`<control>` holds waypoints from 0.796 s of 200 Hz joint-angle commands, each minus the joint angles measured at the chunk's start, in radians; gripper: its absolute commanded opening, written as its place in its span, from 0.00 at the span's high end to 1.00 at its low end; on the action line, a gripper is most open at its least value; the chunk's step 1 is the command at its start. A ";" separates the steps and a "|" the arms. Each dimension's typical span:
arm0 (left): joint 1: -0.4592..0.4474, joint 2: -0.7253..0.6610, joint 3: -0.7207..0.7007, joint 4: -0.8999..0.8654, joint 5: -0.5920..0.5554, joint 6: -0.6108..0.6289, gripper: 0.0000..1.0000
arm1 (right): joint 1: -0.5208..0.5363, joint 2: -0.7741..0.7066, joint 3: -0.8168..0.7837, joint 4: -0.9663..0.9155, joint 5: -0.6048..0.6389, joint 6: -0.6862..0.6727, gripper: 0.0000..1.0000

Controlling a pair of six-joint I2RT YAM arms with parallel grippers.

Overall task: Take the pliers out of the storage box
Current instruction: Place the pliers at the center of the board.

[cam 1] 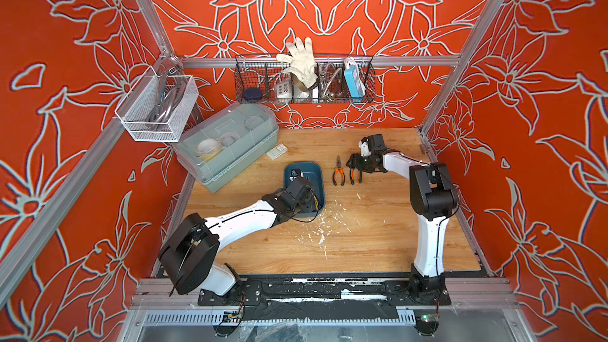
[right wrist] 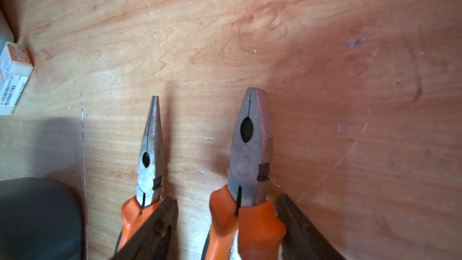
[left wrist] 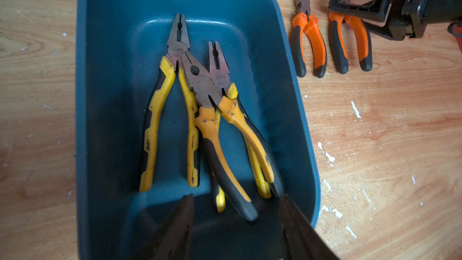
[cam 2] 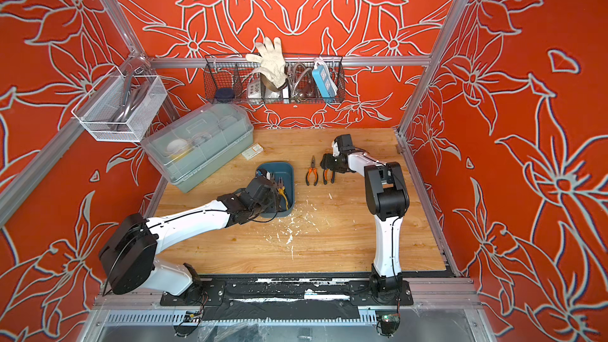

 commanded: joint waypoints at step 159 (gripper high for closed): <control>0.006 0.011 0.020 0.001 0.015 -0.005 0.44 | 0.046 -0.058 -0.090 -0.133 0.114 0.070 0.27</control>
